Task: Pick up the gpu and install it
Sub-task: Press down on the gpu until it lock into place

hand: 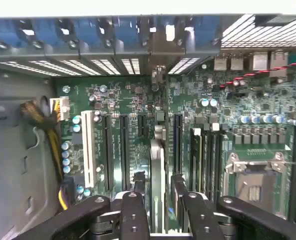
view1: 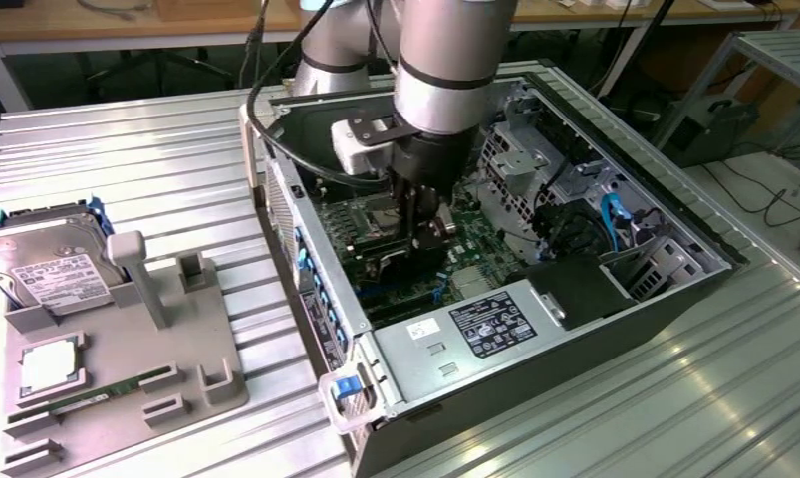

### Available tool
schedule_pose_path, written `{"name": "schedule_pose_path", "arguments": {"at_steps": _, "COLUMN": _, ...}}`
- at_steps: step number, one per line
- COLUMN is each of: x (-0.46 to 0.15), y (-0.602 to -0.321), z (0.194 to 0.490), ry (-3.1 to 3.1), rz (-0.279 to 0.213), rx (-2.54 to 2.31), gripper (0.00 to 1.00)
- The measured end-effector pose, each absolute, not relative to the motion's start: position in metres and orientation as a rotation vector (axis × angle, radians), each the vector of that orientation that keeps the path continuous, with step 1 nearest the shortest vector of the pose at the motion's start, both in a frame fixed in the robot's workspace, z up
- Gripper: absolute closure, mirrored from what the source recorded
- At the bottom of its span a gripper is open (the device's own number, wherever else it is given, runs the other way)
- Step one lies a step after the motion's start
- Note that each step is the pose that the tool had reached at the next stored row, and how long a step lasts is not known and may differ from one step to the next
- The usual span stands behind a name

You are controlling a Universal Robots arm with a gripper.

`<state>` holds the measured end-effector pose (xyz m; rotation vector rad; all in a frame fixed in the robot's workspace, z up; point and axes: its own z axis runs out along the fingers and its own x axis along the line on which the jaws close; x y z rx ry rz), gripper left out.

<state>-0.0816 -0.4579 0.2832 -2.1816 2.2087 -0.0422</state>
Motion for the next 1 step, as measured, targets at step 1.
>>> {"name": "schedule_pose_path", "arguments": {"at_steps": 1, "x": -0.0816, "y": -0.4579, "z": 0.2875, "ry": 2.206, "rz": -0.048, "rx": -2.179, "gripper": 0.89}}
